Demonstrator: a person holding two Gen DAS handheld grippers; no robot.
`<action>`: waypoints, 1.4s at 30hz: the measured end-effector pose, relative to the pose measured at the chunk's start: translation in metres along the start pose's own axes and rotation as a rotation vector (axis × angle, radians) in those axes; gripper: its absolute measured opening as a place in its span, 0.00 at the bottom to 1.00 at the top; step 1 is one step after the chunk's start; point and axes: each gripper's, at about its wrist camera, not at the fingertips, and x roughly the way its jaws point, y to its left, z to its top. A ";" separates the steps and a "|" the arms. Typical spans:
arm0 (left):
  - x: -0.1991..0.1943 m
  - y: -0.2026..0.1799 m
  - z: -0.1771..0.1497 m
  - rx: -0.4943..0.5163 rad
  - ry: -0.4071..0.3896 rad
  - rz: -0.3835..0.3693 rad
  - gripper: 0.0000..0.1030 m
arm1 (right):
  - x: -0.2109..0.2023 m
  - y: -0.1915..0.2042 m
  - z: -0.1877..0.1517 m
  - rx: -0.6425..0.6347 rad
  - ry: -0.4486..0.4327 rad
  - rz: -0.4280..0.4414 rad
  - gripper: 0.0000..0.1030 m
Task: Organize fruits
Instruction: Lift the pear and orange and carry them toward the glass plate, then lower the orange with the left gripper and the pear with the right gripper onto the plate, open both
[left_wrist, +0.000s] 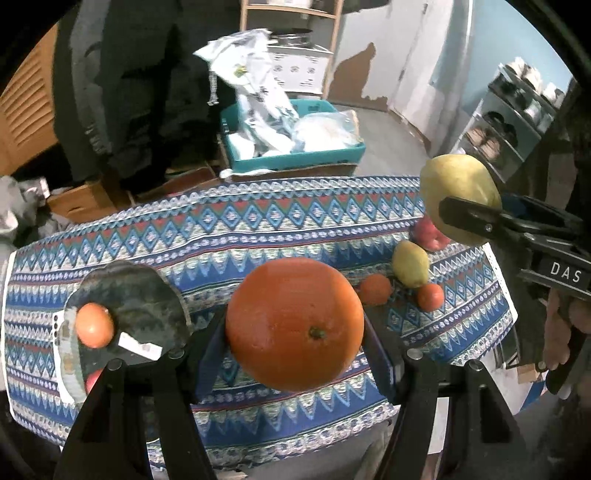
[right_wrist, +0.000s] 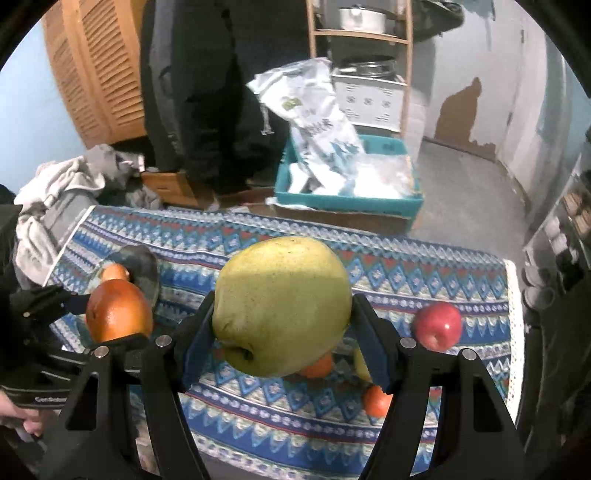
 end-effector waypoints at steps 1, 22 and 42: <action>-0.002 0.006 -0.001 -0.007 -0.005 0.009 0.67 | 0.001 0.006 0.002 -0.007 -0.001 0.009 0.68; -0.029 0.098 -0.027 -0.138 -0.050 0.100 0.67 | 0.045 0.124 0.034 -0.138 0.047 0.133 0.68; 0.025 0.181 -0.063 -0.312 0.082 0.134 0.67 | 0.138 0.197 0.022 -0.157 0.237 0.258 0.68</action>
